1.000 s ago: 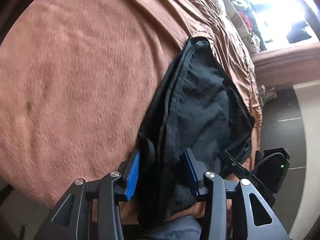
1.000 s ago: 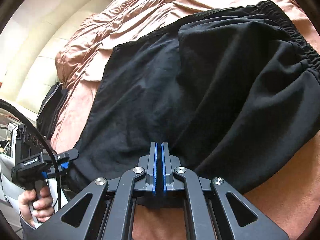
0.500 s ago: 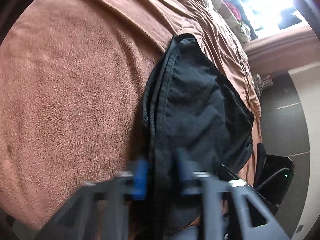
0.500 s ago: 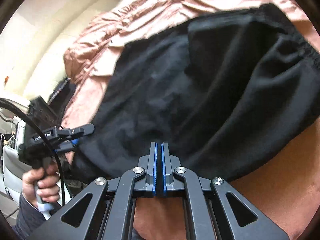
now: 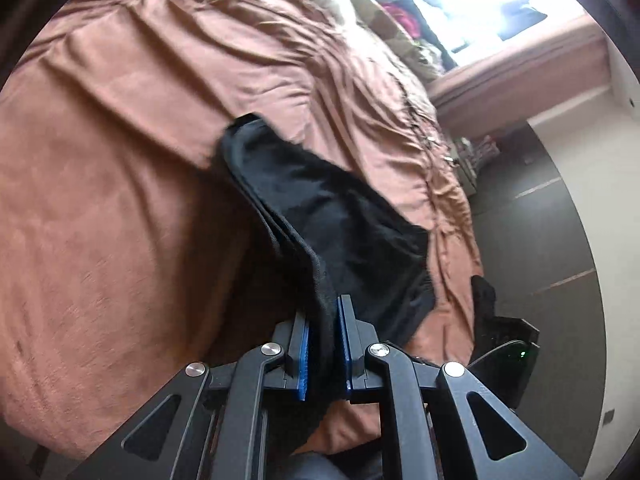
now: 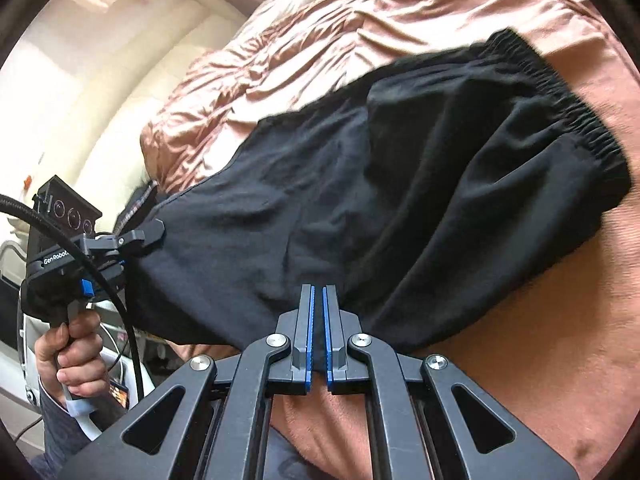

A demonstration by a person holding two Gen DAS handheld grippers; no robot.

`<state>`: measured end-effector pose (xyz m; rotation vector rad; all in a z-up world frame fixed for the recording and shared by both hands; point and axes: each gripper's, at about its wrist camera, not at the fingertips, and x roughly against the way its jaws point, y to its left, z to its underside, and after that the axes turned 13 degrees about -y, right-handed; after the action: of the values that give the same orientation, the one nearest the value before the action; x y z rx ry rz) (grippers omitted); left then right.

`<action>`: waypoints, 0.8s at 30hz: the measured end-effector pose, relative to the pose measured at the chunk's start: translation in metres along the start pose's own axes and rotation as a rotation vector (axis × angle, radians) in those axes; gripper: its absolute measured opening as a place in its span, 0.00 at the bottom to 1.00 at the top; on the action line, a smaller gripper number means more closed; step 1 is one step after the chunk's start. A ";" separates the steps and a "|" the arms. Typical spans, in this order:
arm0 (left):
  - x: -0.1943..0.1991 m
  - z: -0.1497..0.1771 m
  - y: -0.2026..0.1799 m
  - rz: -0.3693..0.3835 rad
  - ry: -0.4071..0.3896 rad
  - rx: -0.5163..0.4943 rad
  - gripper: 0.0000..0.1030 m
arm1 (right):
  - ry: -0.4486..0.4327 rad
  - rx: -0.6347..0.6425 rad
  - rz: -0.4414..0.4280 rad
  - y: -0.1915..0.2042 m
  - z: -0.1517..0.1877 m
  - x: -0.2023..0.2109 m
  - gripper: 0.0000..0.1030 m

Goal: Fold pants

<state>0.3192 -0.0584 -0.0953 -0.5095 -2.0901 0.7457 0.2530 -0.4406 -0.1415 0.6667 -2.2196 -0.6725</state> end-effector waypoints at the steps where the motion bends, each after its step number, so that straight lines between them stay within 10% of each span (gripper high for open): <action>1: 0.000 -0.001 -0.005 0.007 0.002 -0.007 0.12 | -0.012 -0.003 -0.001 -0.001 -0.001 0.006 0.01; 6: -0.015 -0.011 -0.038 0.061 0.018 -0.043 0.08 | -0.069 -0.021 -0.001 -0.006 -0.005 0.037 0.02; 11: -0.037 -0.012 -0.065 0.084 0.055 -0.094 0.05 | -0.128 -0.049 -0.002 -0.012 -0.009 0.064 0.44; 24: -0.083 0.004 -0.103 0.122 0.150 -0.111 0.05 | -0.174 -0.091 0.017 -0.032 -0.012 0.096 0.44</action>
<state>0.3535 -0.1846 -0.0766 -0.7369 -1.9811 0.6424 0.2108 -0.5280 -0.1088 0.5617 -2.3335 -0.8457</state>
